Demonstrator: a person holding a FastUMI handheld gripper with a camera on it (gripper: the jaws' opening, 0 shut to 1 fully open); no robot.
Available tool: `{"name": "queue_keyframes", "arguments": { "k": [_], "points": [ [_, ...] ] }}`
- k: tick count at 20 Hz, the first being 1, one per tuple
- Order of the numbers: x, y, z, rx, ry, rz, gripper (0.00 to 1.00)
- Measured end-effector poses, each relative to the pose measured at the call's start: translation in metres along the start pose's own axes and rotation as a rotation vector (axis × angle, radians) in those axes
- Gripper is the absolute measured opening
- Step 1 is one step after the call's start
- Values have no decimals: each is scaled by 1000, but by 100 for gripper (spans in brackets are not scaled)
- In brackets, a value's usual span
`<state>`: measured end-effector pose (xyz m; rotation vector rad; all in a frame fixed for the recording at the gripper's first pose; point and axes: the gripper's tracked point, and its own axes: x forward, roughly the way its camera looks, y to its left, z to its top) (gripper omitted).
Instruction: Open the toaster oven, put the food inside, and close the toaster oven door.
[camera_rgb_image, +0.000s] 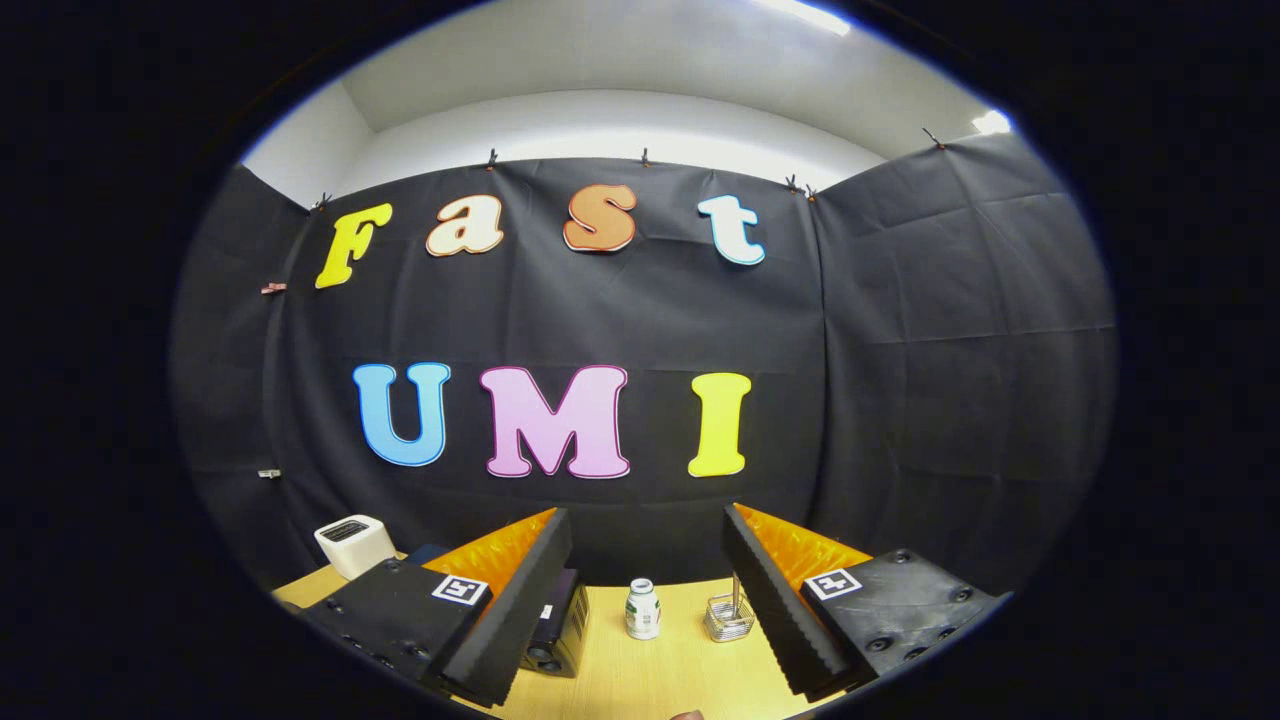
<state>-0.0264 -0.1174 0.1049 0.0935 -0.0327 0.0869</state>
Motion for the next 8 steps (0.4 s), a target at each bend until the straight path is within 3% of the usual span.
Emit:
{"name": "queue_keyframes", "arguments": {
  "k": [8],
  "points": [
    [7, -4, -6, -7, 11, -10, 99]
  ]
}}
